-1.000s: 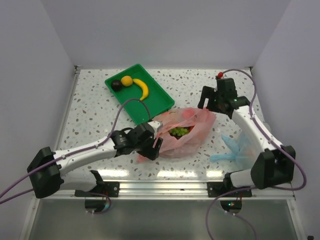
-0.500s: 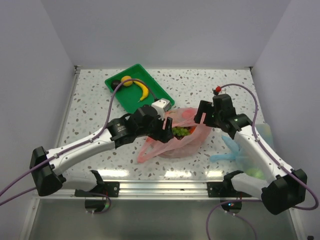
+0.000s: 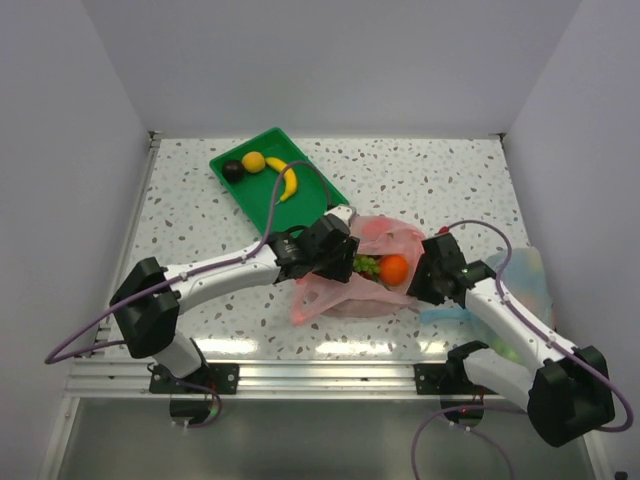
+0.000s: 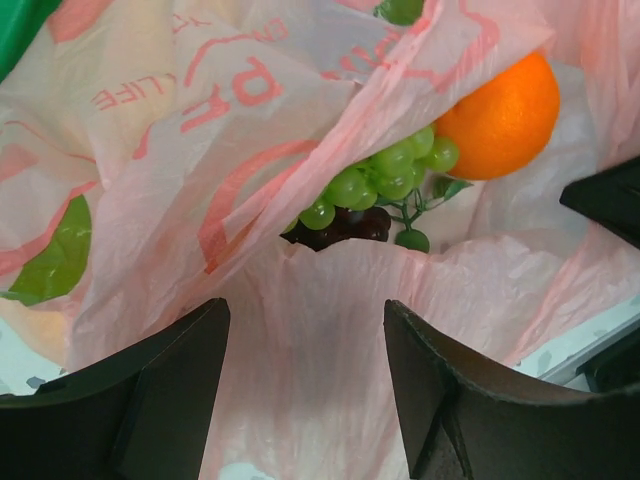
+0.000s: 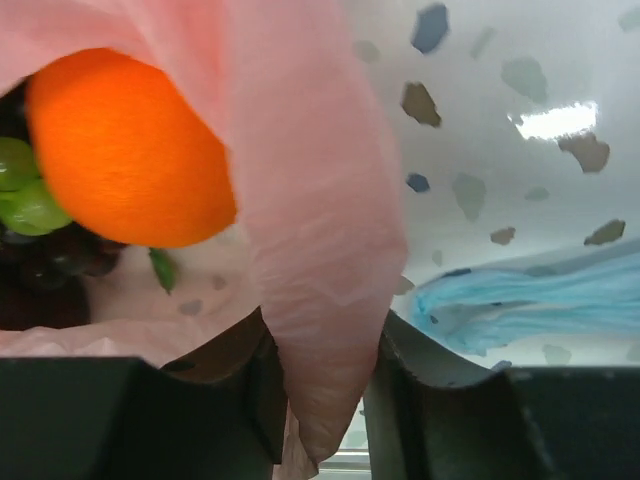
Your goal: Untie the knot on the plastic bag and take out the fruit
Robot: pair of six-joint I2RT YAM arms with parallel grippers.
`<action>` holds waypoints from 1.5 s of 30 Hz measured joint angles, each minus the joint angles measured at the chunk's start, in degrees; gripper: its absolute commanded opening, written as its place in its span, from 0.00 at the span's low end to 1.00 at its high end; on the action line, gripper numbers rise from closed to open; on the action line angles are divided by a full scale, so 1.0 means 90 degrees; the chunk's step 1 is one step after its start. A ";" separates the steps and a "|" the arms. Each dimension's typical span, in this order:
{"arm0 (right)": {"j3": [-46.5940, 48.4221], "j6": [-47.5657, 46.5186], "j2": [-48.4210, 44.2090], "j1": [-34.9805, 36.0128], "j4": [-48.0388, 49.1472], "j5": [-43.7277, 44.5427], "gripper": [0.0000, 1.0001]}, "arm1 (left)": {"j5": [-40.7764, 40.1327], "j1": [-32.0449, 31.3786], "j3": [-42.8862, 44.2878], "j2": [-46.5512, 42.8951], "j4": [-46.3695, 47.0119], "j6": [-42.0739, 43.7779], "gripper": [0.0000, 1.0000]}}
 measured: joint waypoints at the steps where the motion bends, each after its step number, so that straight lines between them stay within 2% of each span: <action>1: -0.0155 0.0112 -0.0112 -0.0044 -0.0012 -0.0022 0.26 | -0.0070 0.0000 0.0000 0.0000 -0.0024 -0.0051 0.70; 3: -0.0410 0.0274 -0.0260 -0.0257 0.0002 -0.0148 0.20 | -0.0202 0.0000 -0.0005 -0.0002 -0.0024 -0.0189 0.75; 5: -0.0610 0.0359 -0.0291 -0.0554 0.0070 -0.0333 0.18 | -0.0277 0.0000 -0.0058 -0.0015 -0.0027 -0.0321 0.79; 6: -0.0699 0.0379 -0.0289 -0.0716 0.0097 -0.0406 0.18 | -0.0313 0.0000 -0.0102 -0.0017 -0.0027 -0.0398 0.87; 9: -0.0804 0.0381 -0.0284 -0.0935 0.0146 -0.0607 0.17 | -0.0352 0.0000 -0.0187 -0.0019 -0.0078 -0.0699 0.94; 13: -0.0804 0.0311 -0.0282 -0.0937 0.0328 -0.0801 0.17 | -0.0418 0.0000 -0.0185 -0.0012 -0.0148 -0.1154 0.94; 17: -0.0801 0.0248 -0.0284 -0.0937 0.0437 -0.0901 0.19 | -0.0556 0.0000 -0.0177 0.0073 -0.0277 -0.1600 0.87; 20: -0.0804 0.0199 -0.0284 -0.0935 0.0498 -0.0993 0.20 | -0.0644 0.0000 -0.0204 0.0124 -0.0311 -0.1880 0.74; 23: -0.0804 0.0168 -0.0284 -0.0937 0.0546 -0.1015 0.20 | -0.0665 0.0000 -0.0294 0.0129 -0.0345 -0.2055 0.46; 24: -0.0804 0.0163 -0.0284 -0.0937 0.0556 -0.1022 0.20 | -0.0661 0.0000 -0.0338 0.0129 -0.0362 -0.2079 0.28; 26: -0.0801 0.0163 -0.0287 -0.0937 0.0568 -0.1035 0.20 | -0.0629 0.0000 -0.0454 0.0126 -0.0364 -0.2057 0.06; 28: -0.0801 0.0163 -0.0291 -0.0937 0.0568 -0.1035 0.20 | -0.0503 0.0007 -0.0590 0.0073 -0.0357 -0.1919 0.00; 37: -0.0794 0.0163 -0.0240 -0.0935 0.0573 -0.1030 0.20 | 0.0012 0.0015 -0.1583 -0.0874 -0.0641 -0.1270 0.00; 38: -0.0794 0.0163 -0.0199 -0.0935 0.0573 -0.1032 0.20 | 0.0097 0.0015 -0.1695 -0.0896 -0.0641 -0.1190 0.02; 40: -0.0789 0.0153 -0.0131 -0.0935 0.0576 -0.1039 0.21 | 0.0289 0.0012 -0.1865 -0.0896 -0.0636 -0.1071 0.15; 41: -0.0772 0.0124 -0.0121 -0.0935 0.0566 -0.1042 0.23 | 0.0381 0.0012 -0.1911 -0.0899 -0.0636 -0.0996 0.34; 44: -0.0631 -0.0039 -0.0124 -0.0937 0.0498 -0.1025 0.24 | 0.0619 0.0012 -0.1911 -0.0996 -0.0634 -0.0801 0.55; 45: -0.0556 -0.0121 -0.0124 -0.0937 0.0474 -0.1008 0.24 | 0.0680 0.0012 -0.1887 -0.1086 -0.0634 -0.0750 0.59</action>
